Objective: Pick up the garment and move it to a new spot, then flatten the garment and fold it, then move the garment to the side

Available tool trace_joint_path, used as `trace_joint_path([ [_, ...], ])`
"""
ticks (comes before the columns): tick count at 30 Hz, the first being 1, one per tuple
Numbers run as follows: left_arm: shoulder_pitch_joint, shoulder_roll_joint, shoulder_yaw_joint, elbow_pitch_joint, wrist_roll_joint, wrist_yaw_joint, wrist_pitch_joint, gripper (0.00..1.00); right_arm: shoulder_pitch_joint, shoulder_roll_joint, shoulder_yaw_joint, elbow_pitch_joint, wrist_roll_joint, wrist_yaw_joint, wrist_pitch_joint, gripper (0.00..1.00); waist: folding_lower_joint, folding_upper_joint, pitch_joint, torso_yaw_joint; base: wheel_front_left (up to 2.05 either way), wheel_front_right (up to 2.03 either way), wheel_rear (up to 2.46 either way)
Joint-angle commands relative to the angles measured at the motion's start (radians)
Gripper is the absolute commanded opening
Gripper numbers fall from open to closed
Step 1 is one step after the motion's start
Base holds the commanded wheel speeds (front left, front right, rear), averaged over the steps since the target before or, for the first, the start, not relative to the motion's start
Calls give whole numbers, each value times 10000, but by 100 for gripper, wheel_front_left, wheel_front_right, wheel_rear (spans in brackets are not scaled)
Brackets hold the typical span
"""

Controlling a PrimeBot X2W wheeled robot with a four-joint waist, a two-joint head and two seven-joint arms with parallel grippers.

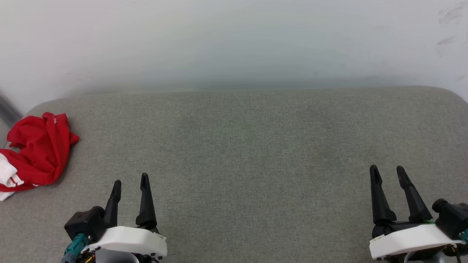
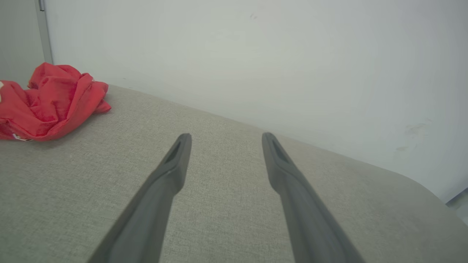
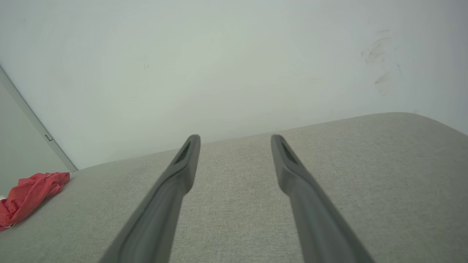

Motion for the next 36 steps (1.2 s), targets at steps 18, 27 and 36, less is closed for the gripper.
trace_joint_path([
  [18, 219, 27, -212, -219, 1643, 90, -440, 100, 242, 11, -5, -457, -1479, 0, -450, 100, 0, 0, -26, 13, 0, 0, 0],
  [27, 345, 26, -288, -250, 2158, 98, -619, 100, 360, 13, 80, -541, -1914, 0, -629, 100, 0, 0, -29, 40, 0, 0, 0],
  [36, 439, 27, -320, -227, 2706, 132, -794, 100, 442, 15, 169, -479, -2360, 0, -792, 100, 0, 0, -43, 69, 0, 0, 0],
])
